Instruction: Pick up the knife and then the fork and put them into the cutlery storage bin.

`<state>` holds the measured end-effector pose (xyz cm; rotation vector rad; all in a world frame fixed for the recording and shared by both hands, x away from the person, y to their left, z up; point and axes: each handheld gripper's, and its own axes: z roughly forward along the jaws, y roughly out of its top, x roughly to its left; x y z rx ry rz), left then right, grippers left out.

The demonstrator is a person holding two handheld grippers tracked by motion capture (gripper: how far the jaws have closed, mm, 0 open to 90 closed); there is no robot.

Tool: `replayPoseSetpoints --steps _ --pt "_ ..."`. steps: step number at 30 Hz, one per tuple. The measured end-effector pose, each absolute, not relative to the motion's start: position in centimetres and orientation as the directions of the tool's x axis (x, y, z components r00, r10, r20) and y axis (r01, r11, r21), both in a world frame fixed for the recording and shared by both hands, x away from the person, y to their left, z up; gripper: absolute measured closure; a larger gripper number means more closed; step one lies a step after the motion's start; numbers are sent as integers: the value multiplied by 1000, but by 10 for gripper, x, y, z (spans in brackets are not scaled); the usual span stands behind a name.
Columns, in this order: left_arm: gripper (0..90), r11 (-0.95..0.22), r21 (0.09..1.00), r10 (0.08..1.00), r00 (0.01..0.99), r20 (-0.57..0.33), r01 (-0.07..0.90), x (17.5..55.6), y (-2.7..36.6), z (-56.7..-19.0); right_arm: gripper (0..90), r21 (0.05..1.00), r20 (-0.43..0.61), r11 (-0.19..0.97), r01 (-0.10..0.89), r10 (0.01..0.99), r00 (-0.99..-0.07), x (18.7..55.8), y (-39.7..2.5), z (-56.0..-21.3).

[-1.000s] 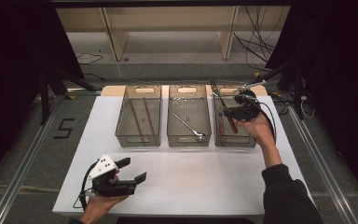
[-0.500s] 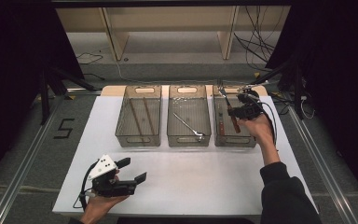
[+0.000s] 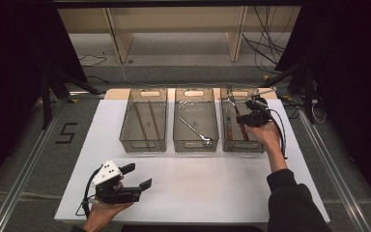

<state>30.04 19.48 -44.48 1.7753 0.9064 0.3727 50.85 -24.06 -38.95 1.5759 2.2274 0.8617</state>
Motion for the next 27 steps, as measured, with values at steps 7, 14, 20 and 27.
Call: replayPoseSetpoints --steps 7,14,20,27 --pt "155 -152 904 729 663 -170 399 300 195 -445 764 585 127 211 783 930 -345 510 -242 -396" --pt "155 -153 904 729 663 -170 399 300 195 -445 606 580 146 223 783 918 -369 510 -238 -394" --pt "155 -152 904 729 663 -170 399 300 195 -445 547 604 146 242 759 903 -404 506 -235 -388" --pt "155 -150 903 729 662 -174 402 301 195 -445 429 636 141 259 727 887 -439 494 -229 -380"
